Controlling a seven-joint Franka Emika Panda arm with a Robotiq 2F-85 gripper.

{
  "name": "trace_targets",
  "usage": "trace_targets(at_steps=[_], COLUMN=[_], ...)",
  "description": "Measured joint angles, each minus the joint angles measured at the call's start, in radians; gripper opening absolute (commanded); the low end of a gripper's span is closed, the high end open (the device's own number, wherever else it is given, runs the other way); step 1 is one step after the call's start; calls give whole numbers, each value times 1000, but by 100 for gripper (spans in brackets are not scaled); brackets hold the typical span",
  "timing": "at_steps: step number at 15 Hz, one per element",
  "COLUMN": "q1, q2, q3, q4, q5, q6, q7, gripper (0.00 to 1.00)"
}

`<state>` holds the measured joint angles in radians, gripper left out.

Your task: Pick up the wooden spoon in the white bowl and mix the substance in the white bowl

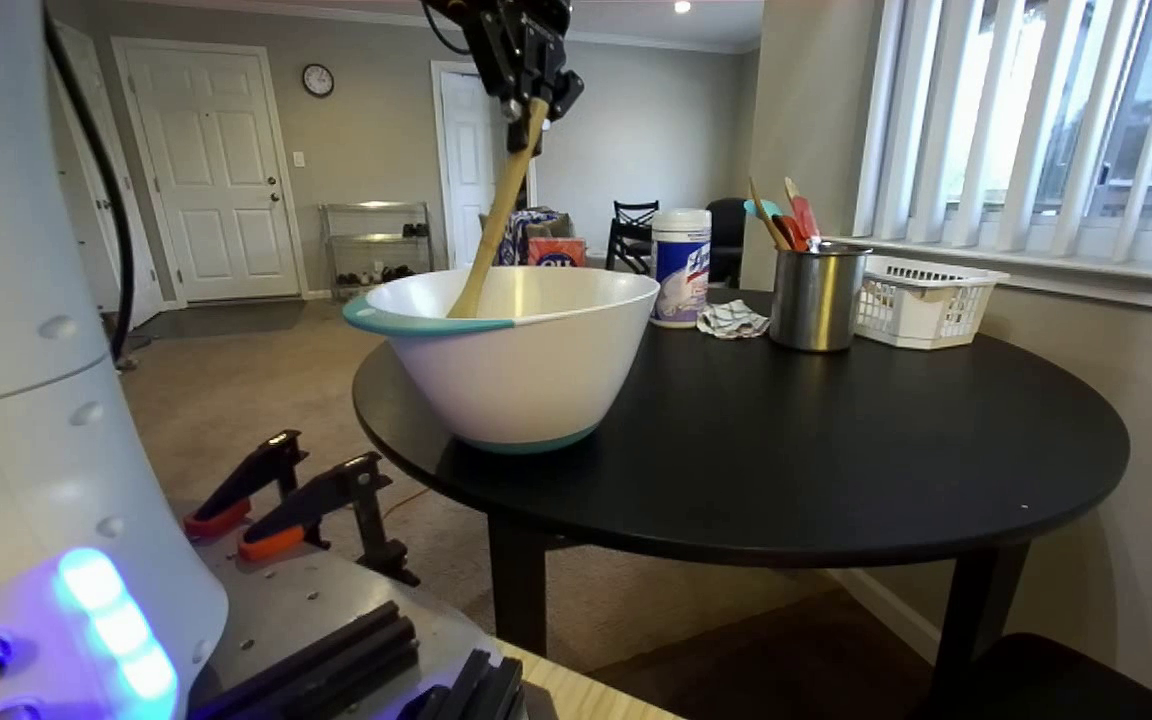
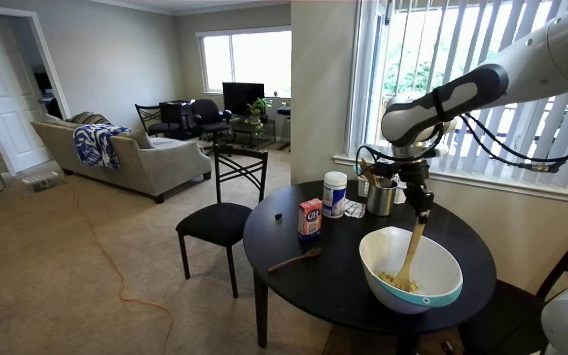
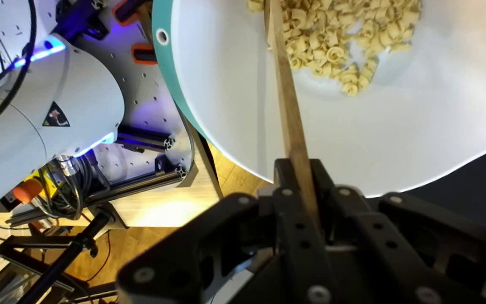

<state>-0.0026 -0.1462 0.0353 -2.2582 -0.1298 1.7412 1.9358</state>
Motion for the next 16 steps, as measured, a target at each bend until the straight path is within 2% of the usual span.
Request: trace_targets(at_steps=[8, 16], q1=[16, 3], q2=[36, 122], q3=[14, -27], q4=[59, 67], q5=[36, 23], q6=[11, 179], q7=[2, 2], gripper=[3, 3])
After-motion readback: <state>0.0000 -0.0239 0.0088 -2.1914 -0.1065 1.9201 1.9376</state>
